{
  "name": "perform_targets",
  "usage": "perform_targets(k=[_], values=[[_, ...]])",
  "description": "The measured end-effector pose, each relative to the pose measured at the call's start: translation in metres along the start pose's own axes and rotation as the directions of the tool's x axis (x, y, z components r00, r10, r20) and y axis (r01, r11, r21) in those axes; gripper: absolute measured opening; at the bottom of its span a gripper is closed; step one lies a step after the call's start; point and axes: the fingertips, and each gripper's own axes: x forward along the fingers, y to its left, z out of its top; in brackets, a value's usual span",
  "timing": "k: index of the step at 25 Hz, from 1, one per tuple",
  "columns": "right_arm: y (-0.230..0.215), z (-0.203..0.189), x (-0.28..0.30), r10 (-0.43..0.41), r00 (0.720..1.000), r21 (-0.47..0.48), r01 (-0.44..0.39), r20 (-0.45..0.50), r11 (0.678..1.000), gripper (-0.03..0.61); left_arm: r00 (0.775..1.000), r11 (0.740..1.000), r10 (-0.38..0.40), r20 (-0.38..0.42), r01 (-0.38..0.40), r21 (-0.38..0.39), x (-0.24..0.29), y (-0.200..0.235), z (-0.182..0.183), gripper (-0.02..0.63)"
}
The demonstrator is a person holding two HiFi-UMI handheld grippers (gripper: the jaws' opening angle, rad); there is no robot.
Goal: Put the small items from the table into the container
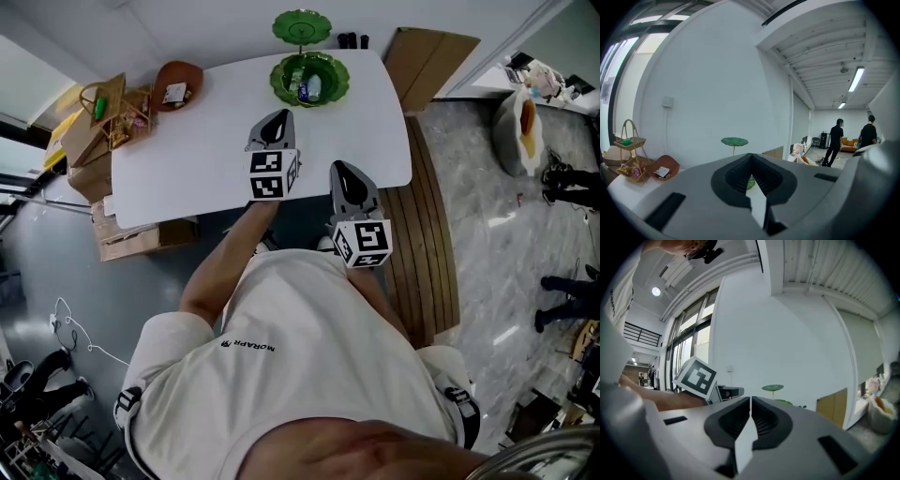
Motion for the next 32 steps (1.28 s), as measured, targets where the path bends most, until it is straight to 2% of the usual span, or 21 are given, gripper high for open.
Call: perform_targets(k=[11, 15, 18, 32], values=[[0.007, -0.001, 0.004, 0.022, 1.0, -0.011, -0.022, -0.01, 1.0, 0.005, 0.998, 0.999, -0.02, 0.062, 0.018, 0.045, -0.044, -0.023, 0.007, 0.005], [0.01, -0.001, 0.006, 0.029, 1.0, -0.008, -0.03, -0.005, 1.0, 0.005, 0.996, 0.999, 0.001, 0.084, -0.006, 0.053, -0.06, -0.024, 0.007, 0.005], [0.011, -0.002, 0.007, 0.03, 1.0, -0.013, -0.03, -0.005, 0.999, 0.005, 0.994, 0.996, 0.019, 0.11, -0.029, 0.088, -0.068, -0.027, 0.006, 0.005], [0.026, -0.002, 0.015, 0.067, 0.998, -0.041, -0.067, -0.007, 0.997, 0.005, 0.994, 0.991, 0.01, 0.113, -0.025, 0.128, -0.103, -0.035, -0.011, 0.005]])
